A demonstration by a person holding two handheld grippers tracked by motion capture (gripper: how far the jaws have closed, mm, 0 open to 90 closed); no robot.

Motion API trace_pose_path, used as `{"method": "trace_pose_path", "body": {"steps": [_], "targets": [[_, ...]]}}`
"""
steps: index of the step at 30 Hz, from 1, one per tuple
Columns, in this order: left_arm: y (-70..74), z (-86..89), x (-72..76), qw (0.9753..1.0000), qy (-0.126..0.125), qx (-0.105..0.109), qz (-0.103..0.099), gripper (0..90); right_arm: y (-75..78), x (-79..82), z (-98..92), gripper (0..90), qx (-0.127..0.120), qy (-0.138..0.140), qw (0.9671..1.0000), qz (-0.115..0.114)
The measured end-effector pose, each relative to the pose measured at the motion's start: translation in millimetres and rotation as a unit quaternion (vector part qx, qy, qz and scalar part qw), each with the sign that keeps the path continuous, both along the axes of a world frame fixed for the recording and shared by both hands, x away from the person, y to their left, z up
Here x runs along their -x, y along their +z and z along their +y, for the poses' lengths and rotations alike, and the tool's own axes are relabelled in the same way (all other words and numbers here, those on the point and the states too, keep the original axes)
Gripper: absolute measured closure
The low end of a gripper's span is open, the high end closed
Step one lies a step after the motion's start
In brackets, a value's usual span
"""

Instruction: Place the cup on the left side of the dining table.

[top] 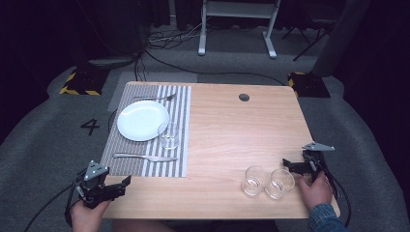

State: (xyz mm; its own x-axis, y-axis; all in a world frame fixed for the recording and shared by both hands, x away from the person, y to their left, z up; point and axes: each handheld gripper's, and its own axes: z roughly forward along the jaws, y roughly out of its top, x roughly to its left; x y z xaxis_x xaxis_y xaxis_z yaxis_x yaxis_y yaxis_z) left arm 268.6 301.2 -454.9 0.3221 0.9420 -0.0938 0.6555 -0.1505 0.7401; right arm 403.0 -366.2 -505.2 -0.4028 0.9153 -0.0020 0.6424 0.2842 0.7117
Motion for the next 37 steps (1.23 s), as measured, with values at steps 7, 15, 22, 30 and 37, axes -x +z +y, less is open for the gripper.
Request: {"method": "trace_pose_path", "body": {"steps": [7,15,22,30,37], "targets": [[-15.6,5.8,-2.4,0.9999,0.009,0.000,0.011,15.7,0.0,0.0,0.0,0.6,0.000,0.000,1.0000,0.000],[-28.9,7.7,-4.4,0.9993,0.017,-0.024,0.021,15.7,0.0,0.0,0.0,0.6,0.000,0.000,1.0000,0.000],[-38.5,5.7,-5.5,0.9986,0.014,-0.044,0.025,15.6,0.0,0.0,0.0,0.6,0.000,0.000,1.0000,0.000],[-49.2,4.0,-8.1,0.9984,0.008,-0.047,0.031,15.1,0.0,0.0,0.0,0.6,0.000,0.000,1.0000,0.000],[-46.2,4.2,-8.1,0.9984,0.014,-0.048,0.026,15.6,0.0,0.0,0.0,0.6,0.000,0.000,1.0000,0.000]]}}
